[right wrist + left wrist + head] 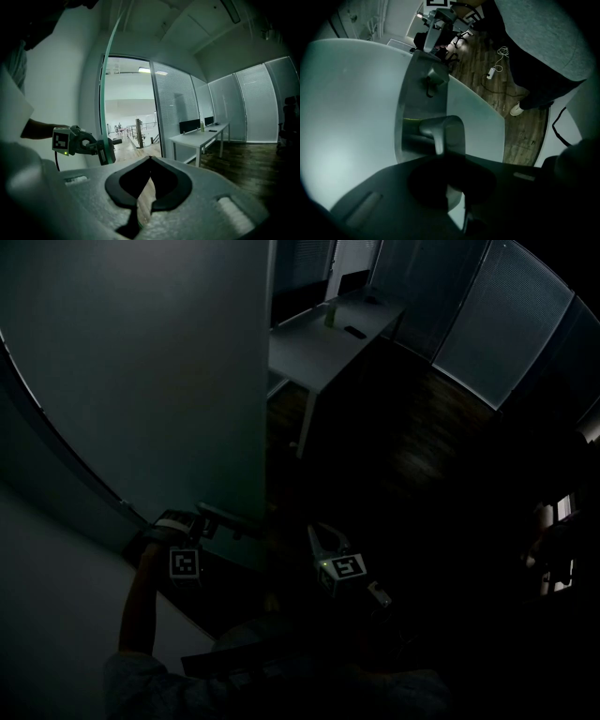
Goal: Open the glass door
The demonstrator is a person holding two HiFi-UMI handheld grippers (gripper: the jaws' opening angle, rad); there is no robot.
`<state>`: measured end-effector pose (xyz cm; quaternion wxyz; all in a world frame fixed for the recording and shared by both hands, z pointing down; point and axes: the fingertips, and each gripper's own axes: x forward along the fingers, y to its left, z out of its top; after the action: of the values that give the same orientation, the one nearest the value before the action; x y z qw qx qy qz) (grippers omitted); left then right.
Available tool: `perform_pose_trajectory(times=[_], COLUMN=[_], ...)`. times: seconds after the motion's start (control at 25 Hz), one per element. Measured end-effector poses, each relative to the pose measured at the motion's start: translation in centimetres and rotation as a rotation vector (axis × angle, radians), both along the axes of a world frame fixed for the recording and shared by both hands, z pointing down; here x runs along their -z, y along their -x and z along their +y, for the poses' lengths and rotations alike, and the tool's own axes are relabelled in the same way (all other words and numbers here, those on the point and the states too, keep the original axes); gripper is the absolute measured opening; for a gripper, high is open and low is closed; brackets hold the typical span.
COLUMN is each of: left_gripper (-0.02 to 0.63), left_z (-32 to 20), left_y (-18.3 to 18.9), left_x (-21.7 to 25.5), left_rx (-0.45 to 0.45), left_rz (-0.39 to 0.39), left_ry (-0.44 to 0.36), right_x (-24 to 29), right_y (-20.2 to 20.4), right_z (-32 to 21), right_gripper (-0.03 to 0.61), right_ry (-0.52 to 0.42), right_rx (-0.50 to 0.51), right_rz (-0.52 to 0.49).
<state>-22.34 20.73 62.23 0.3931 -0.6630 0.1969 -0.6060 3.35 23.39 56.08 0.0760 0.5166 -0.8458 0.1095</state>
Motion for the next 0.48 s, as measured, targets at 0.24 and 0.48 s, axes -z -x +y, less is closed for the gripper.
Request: perform_pose_trajectory(times=[0.24,0.48], left_gripper=[0.018,0.02], left_z=[0.8,1.4], left_y=[0.4,0.5], left_x=[-0.2,0.1], left_rx=[-0.011,-0.017], left_rz=[0.006,-0.002], left_ry=[0.003,-0.005], right_x=[0.0,0.1], right_y=[1.0,1.0], right_z=[-0.2,0.0], right_gripper=[0.0,0.0], right_ry=[0.0,0.0], right_rx=[0.011,0.018], right_rz=[-0.003,-0.003])
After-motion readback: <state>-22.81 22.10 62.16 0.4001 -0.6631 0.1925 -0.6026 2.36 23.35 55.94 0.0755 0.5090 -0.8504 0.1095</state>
